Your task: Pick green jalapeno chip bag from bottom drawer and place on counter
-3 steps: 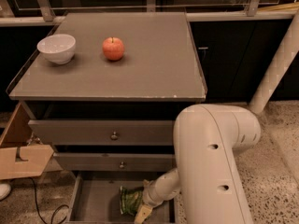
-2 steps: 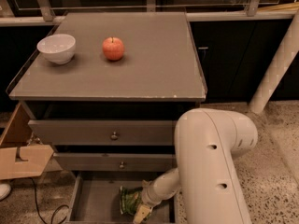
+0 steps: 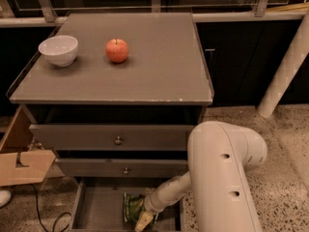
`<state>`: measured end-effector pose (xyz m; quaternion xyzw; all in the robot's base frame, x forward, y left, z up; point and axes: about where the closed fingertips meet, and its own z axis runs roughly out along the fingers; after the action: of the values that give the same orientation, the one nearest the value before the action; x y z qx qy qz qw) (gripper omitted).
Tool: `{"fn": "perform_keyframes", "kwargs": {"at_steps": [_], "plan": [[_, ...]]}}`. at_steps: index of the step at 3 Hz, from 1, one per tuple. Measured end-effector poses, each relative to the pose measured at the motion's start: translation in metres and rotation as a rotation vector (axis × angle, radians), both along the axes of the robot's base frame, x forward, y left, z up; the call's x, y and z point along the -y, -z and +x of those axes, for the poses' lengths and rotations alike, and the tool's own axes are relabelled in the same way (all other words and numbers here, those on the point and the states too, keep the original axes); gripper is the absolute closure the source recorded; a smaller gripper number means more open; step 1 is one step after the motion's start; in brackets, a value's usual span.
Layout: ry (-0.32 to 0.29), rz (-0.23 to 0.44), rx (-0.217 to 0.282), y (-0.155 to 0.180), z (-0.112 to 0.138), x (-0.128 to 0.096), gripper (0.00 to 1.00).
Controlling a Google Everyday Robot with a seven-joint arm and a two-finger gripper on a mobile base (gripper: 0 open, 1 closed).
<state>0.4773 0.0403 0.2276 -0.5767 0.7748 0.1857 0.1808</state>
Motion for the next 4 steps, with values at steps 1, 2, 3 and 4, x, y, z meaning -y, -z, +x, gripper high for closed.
{"fn": "perform_keyframes", "kwargs": {"at_steps": [1, 2, 3, 4], "plan": [[0.008, 0.005, -0.021, 0.013, -0.002, 0.000, 0.00], [0.016, 0.012, -0.040, 0.027, -0.001, 0.001, 0.00], [0.019, 0.018, -0.054, 0.038, 0.000, 0.005, 0.00], [-0.023, 0.064, -0.064, 0.074, 0.030, -0.018, 0.00]]}}
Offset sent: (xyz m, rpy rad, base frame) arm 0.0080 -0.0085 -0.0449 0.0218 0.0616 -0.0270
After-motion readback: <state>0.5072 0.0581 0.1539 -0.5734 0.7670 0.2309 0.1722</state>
